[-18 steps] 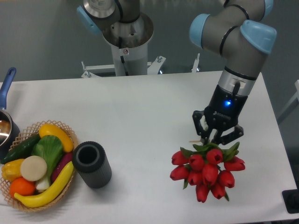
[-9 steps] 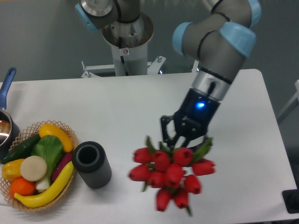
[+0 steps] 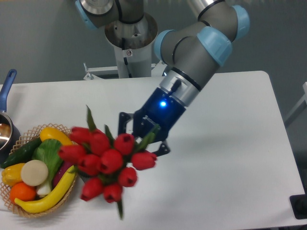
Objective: Insert the flowers into the vase
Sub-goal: 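Carry the tulips over to the black vase beside the basket, then lower the tulip stems down into the black vase, then open the gripper to release the tulips in the vase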
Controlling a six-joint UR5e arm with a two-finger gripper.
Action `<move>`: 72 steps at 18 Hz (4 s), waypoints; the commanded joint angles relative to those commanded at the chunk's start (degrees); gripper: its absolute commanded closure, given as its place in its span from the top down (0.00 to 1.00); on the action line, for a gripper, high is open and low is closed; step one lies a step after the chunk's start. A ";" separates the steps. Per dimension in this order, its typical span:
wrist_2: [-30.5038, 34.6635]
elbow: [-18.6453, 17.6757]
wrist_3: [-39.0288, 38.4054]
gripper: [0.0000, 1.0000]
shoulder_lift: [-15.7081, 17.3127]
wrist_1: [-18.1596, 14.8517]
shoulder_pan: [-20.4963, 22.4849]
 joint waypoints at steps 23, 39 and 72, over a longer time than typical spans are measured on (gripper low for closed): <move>-3.53 -8.87 14.06 0.00 -2.20 0.18 -4.14; -1.69 -16.96 25.05 0.04 -1.67 0.18 -4.14; 1.21 -27.95 29.00 0.73 4.39 0.18 4.03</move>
